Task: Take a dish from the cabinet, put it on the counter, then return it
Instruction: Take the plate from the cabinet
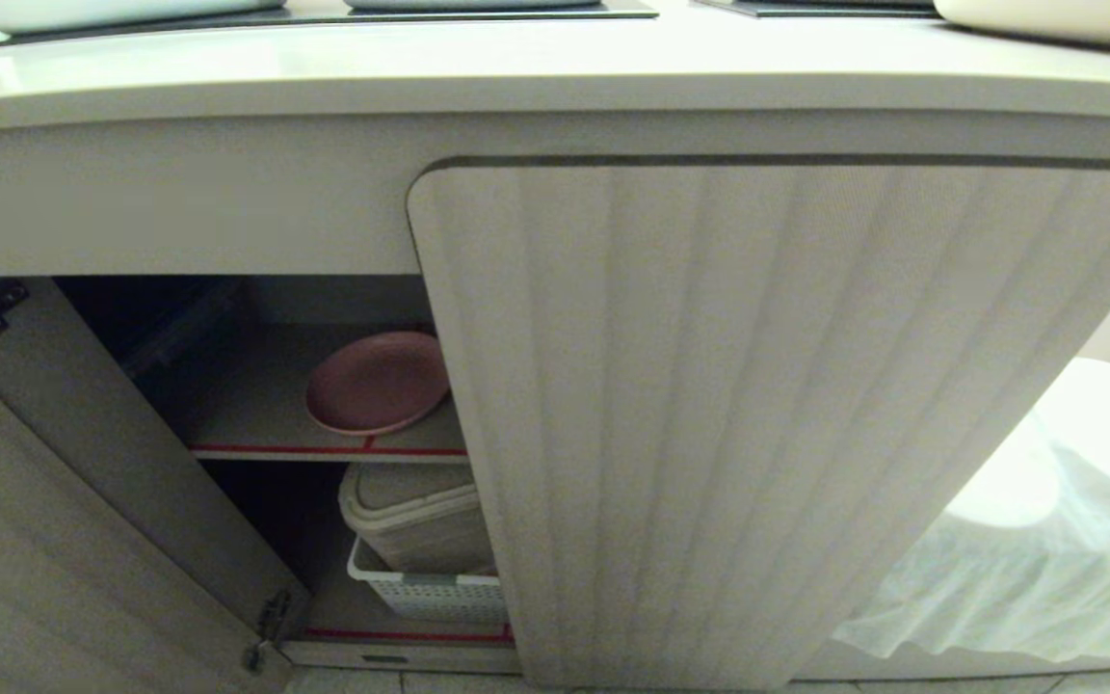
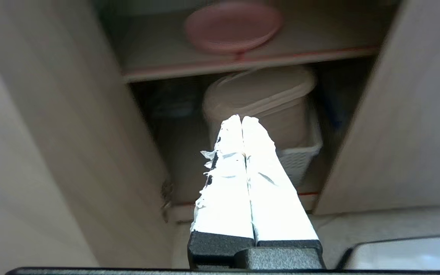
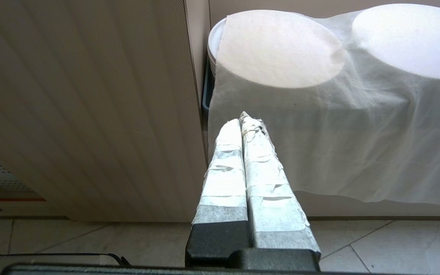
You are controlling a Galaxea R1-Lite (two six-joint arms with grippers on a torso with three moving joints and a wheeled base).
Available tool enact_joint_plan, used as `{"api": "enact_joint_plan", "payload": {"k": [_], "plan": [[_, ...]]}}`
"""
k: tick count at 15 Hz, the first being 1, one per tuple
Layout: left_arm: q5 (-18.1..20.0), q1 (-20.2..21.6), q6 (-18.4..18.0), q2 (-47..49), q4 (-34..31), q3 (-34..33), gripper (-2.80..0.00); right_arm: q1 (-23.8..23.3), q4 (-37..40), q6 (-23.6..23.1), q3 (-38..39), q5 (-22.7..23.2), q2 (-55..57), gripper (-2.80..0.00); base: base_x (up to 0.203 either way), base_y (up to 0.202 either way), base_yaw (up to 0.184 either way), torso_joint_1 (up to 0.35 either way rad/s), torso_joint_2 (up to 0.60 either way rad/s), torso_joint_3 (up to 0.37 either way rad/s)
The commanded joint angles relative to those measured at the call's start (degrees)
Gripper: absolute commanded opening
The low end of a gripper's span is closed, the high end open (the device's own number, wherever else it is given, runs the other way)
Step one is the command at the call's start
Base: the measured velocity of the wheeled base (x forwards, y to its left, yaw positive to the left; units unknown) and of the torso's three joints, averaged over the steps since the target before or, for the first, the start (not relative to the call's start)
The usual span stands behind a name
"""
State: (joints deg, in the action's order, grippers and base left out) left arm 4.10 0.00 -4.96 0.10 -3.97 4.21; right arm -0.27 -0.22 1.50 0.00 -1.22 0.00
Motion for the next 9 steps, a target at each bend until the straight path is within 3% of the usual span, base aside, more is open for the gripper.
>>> {"api": "enact_joint_plan", "payload": {"k": [1,3,9], "plan": [[4.0,0.0,-0.2,1.8,-7.5,7.2,-2.8,0.0,0.0,0.0,0.0,0.0,0.0,-2.8,0.0,0.0,0.0,0.0,0.0,0.0],[7.5,0.0,-0.4,6.5,-11.5,10.9,-2.8,0.0,0.0,0.0,0.0,0.0,0.0,-2.8,0.0,0.0,0.0,0.0,0.0,0.0],[10.7,-0.4,-1.8,22.2,-12.4,15.7,-2.8,0.0,0.0,0.0,0.0,0.0,0.0,-2.8,0.0,0.0,0.0,0.0,0.0,0.0]]}}
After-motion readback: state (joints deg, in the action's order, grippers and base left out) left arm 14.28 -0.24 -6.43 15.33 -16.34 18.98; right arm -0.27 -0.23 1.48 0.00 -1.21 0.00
